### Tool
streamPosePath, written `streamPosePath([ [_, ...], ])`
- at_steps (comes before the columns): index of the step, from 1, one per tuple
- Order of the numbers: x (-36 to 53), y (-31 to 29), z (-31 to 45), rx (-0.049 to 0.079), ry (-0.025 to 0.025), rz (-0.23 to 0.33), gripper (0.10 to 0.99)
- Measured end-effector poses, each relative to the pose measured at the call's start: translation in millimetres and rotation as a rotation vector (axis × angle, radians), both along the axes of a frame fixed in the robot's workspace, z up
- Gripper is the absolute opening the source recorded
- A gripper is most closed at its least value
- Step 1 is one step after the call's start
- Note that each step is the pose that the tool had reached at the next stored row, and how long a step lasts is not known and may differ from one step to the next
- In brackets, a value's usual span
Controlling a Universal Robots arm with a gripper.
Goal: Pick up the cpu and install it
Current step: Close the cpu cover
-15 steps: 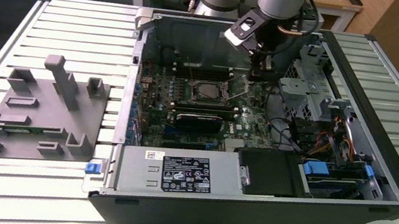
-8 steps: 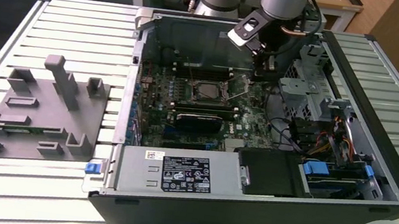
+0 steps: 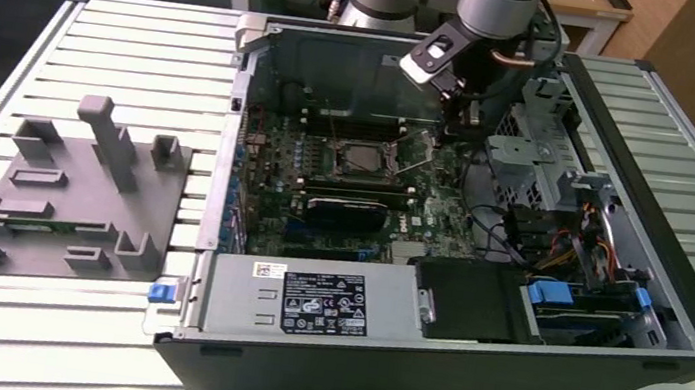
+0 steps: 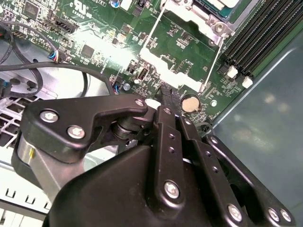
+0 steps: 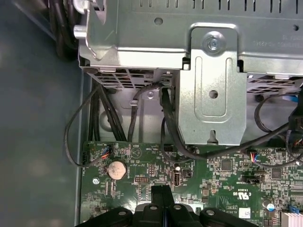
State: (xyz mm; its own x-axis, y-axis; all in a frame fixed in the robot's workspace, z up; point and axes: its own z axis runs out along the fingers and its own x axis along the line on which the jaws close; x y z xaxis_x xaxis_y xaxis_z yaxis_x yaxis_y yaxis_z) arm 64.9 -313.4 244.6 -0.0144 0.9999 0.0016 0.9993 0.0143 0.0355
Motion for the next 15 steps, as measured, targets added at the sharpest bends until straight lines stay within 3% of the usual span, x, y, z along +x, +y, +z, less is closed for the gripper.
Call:
streamPosePath([
  [6,0.7,0.2,-4.1,0.000,0.0047,0.000,0.106],
  [15,-6.5,0.2,-4.4,0.000,0.0052,0.000,0.106],
])
